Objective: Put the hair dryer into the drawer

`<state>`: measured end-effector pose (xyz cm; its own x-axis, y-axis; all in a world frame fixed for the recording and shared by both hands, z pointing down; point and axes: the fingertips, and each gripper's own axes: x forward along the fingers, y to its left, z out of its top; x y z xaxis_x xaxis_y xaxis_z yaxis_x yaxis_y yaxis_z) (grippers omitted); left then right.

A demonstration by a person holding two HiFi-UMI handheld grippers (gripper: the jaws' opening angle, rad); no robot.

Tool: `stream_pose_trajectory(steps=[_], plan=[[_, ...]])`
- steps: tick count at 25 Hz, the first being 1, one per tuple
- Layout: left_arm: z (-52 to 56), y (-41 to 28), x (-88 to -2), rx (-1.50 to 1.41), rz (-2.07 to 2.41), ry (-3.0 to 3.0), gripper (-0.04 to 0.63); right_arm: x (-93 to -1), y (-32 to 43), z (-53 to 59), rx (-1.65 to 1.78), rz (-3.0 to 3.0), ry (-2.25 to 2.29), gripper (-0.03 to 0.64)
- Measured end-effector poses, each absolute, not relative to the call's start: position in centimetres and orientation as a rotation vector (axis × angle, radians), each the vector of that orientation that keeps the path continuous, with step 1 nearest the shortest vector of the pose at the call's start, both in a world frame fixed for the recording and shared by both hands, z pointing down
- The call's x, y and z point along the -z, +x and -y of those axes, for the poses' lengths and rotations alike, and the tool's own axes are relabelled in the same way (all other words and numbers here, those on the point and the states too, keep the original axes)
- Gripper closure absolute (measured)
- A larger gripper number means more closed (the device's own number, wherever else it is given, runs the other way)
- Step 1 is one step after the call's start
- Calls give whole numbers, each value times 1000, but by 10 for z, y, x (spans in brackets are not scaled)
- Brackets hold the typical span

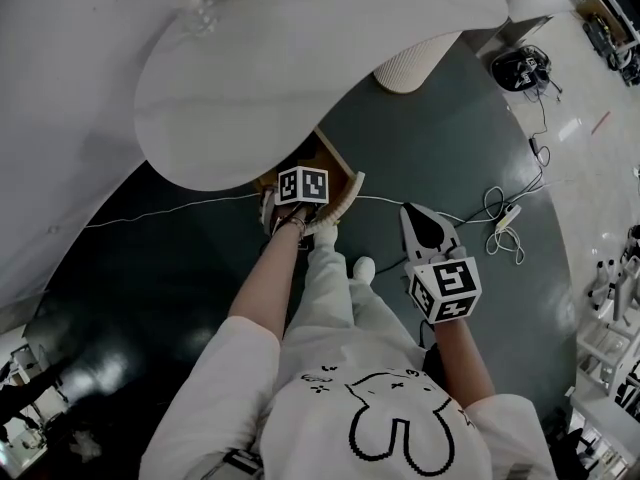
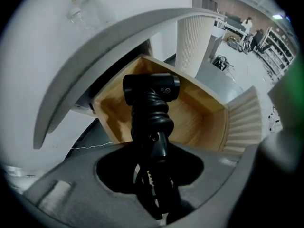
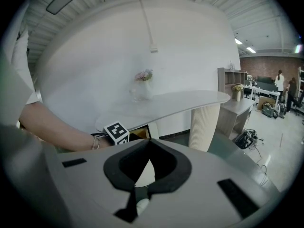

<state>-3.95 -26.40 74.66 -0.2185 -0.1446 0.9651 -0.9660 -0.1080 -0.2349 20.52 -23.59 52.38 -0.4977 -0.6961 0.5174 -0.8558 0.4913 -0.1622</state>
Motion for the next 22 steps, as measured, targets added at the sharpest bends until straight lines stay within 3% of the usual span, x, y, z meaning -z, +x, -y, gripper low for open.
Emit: stream_pose_trajectory(steps=[22], plan=[[271, -40, -799, -1616, 1277, 1214, 436, -556, 195, 192, -594, 2341, 1146, 617]])
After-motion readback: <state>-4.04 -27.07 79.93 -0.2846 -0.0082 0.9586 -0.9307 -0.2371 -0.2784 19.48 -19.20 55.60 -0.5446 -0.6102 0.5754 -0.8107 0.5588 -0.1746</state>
